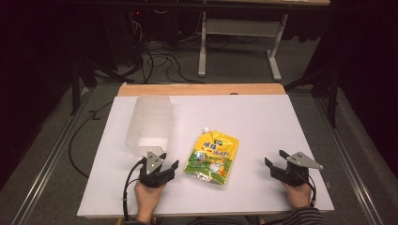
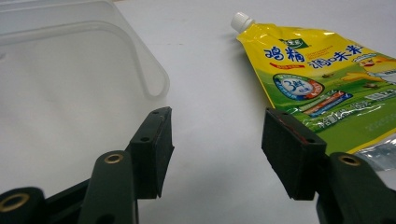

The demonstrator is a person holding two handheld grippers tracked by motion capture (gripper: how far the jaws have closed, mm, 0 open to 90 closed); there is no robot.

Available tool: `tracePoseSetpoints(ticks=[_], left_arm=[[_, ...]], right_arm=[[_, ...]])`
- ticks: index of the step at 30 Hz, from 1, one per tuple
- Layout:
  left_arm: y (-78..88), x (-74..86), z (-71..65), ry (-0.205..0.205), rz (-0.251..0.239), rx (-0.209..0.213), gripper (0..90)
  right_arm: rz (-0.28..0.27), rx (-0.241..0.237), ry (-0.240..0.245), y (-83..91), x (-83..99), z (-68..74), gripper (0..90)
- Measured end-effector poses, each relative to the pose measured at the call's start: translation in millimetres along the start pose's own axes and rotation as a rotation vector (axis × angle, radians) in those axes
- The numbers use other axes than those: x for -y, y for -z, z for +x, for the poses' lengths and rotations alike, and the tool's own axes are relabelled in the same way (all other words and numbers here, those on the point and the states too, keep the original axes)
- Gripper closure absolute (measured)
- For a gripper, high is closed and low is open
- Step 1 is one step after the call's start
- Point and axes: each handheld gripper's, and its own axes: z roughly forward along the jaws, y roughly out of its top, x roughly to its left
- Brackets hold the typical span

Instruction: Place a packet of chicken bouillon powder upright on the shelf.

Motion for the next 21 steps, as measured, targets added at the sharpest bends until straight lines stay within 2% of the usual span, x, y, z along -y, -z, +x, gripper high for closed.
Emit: tracePoseSetpoints(ticks=[8,10,13,18,21], left_arm=[[-0.5,-0.7,0.2,-0.010,0.009,0.013,39.2],[-0.7,-1.2,1.8,-0.006,0.013,0.040,39.5],[-2.4,-2.4,1.8,-0.008,0.031,0.054,37.7],[-2.6,-6.2,-1.8,-0.043,0.067,0.067,35.8],[-1.3,-8.5,-2.1,-0.029,0.071,0.077,34.4]], right_arm=[[0.001,0.002,-0.002,0.1,-0.1,0.6,32.2],[0.006,0.003,0.002,-0.6,-0.4,0.7,32.3],[0.008,0.004,0.004,-0.8,-0.5,0.5,32.3],[0.003,0.002,0.004,0.0,-0.2,0.0,32.2],[0.003,0.003,-0.002,0.2,-0.2,0.9,32.2]])
